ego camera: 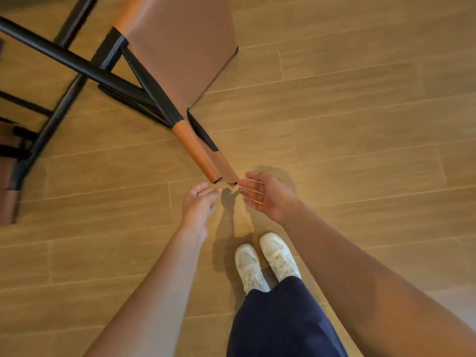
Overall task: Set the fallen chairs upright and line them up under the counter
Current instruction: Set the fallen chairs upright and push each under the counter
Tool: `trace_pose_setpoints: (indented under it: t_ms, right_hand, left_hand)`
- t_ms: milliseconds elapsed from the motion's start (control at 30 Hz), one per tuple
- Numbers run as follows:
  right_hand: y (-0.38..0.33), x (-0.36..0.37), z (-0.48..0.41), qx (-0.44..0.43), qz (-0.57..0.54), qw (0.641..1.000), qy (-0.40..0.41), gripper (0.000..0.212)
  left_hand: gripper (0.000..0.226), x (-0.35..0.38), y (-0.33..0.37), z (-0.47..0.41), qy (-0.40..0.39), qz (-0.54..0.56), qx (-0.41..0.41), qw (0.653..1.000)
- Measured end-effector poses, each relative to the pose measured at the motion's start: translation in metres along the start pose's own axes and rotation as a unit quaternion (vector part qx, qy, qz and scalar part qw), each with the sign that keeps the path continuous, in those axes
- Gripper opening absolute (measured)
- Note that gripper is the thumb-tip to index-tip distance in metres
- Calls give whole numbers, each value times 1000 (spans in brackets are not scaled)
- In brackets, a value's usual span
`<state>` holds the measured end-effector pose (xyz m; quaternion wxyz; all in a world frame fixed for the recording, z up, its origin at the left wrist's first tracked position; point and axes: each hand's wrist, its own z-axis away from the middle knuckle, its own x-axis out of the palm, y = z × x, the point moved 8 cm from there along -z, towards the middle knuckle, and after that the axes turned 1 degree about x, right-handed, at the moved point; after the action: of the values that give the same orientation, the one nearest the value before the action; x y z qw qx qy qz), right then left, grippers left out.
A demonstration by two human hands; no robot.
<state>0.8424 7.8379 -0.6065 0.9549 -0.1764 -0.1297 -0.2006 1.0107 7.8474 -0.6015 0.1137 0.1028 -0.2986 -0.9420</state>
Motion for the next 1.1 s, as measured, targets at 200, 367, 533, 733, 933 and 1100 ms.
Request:
trace_pose_setpoints:
  t_ms: [200,367,533,733,933,1100]
  right_hand:
    - [40,-13,-88,35,-13,999,17,23]
    - [64,-13,-139,77,-45,996,16,14]
    - [65,6,-161,83,-85,993,-14,19]
    - [67,28,-158,82,-147,986,-4,17]
    - [47,41,-136,79,-218,973,8,28]
    - [32,35,-102,96,-286,953,35,14]
  left_hand:
    - [78,34,-35,-66,14,-25,53,998]
    - [47,43,-43,-107,111,30,26,993]
    - [23,33,-38,-108,248,26,65,966]
    - [34,29,-17,-100,236,13,63,970]
    - [28,36,11,-69,230,-43,80,969]
    - [16,42,26,-36,202,-19,59,978]
